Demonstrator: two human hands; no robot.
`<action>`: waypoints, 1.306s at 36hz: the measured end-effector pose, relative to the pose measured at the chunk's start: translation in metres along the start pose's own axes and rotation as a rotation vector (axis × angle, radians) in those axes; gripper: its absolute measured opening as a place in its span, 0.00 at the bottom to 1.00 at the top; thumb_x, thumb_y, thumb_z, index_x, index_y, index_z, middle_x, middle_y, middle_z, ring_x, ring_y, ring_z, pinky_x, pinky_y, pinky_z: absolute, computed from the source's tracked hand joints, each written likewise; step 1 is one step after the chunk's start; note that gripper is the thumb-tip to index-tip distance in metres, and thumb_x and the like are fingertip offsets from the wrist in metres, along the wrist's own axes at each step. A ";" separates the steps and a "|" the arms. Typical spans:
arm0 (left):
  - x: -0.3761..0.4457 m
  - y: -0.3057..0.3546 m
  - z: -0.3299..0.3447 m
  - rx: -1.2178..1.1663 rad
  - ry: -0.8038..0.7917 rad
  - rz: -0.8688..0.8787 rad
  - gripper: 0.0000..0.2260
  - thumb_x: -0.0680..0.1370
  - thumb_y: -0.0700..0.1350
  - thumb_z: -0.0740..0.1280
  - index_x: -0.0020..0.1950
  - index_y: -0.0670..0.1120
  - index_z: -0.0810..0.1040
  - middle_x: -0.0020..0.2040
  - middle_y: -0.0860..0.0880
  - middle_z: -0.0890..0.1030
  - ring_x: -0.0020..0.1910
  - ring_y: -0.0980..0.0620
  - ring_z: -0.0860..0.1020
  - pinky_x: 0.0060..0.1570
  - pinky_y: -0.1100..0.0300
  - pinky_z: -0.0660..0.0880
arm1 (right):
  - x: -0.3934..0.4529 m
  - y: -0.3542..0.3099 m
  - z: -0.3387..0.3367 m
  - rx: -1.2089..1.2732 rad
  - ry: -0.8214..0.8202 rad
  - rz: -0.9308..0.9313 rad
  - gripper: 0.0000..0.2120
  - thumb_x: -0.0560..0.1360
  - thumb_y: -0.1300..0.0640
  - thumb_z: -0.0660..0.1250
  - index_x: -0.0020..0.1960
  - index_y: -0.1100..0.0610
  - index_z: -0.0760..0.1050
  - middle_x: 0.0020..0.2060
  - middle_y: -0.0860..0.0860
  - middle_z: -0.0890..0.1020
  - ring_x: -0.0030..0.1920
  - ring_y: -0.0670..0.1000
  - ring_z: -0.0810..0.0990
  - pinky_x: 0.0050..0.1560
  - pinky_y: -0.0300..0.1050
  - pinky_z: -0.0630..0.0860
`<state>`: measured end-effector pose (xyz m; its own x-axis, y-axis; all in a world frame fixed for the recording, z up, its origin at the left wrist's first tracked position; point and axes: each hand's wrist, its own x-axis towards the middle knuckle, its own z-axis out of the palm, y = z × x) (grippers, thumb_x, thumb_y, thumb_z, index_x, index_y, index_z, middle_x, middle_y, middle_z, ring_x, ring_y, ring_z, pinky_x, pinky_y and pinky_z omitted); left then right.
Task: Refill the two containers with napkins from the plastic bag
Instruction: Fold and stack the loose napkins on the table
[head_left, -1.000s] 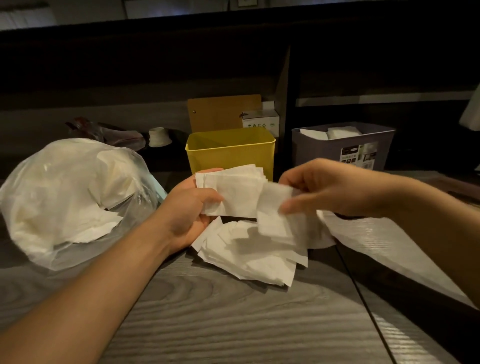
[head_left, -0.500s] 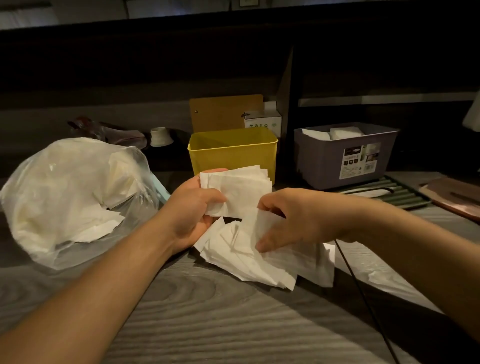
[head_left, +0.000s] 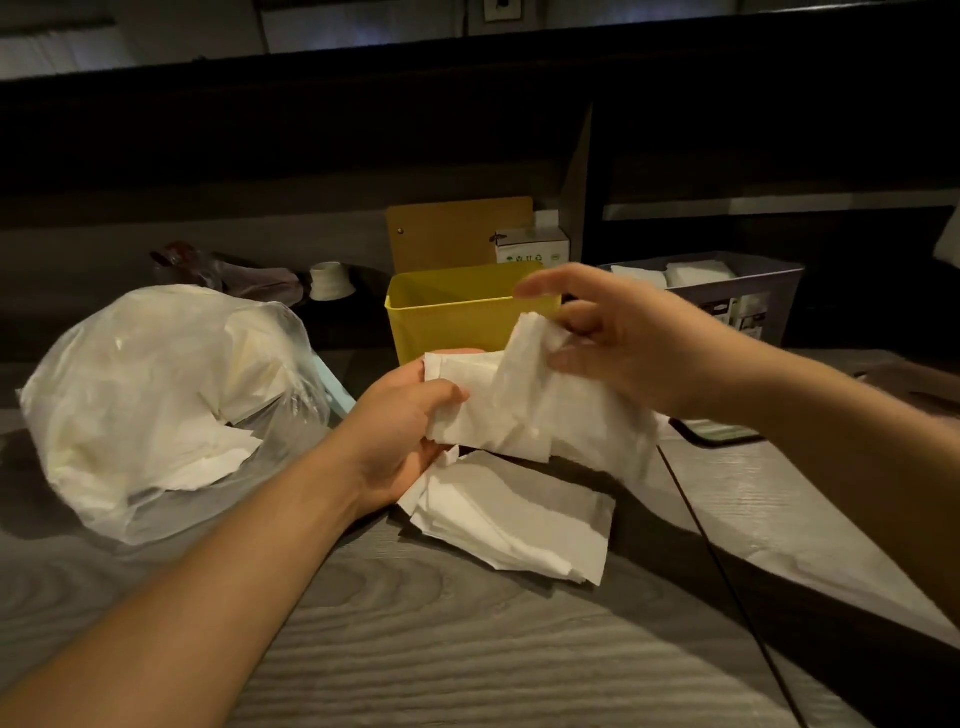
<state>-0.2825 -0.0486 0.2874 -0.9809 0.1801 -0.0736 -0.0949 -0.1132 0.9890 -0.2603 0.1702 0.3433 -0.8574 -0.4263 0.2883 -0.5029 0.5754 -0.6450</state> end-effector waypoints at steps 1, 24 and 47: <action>0.000 0.000 0.000 -0.001 0.007 0.001 0.14 0.83 0.38 0.61 0.66 0.48 0.78 0.59 0.45 0.85 0.59 0.43 0.82 0.55 0.48 0.81 | 0.005 -0.005 0.001 -0.104 0.004 -0.041 0.26 0.80 0.59 0.66 0.74 0.42 0.65 0.56 0.37 0.78 0.54 0.39 0.79 0.51 0.26 0.77; -0.005 0.006 0.004 0.024 -0.151 0.095 0.24 0.79 0.28 0.62 0.65 0.55 0.77 0.63 0.48 0.79 0.61 0.42 0.80 0.51 0.44 0.83 | -0.016 0.037 0.027 0.328 -0.043 0.228 0.45 0.73 0.64 0.74 0.76 0.33 0.55 0.57 0.34 0.70 0.59 0.44 0.76 0.51 0.40 0.80; 0.011 0.002 0.012 0.443 -0.156 0.174 0.15 0.81 0.45 0.67 0.64 0.62 0.77 0.58 0.57 0.80 0.57 0.52 0.79 0.47 0.58 0.82 | -0.026 0.057 0.014 0.151 0.284 0.328 0.08 0.79 0.58 0.69 0.55 0.49 0.81 0.47 0.44 0.85 0.49 0.43 0.83 0.55 0.44 0.81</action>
<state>-0.2916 -0.0349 0.2897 -0.9356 0.3429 0.0842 0.1824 0.2652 0.9468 -0.2656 0.2042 0.2894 -0.9751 -0.0180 0.2210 -0.1967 0.5305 -0.8245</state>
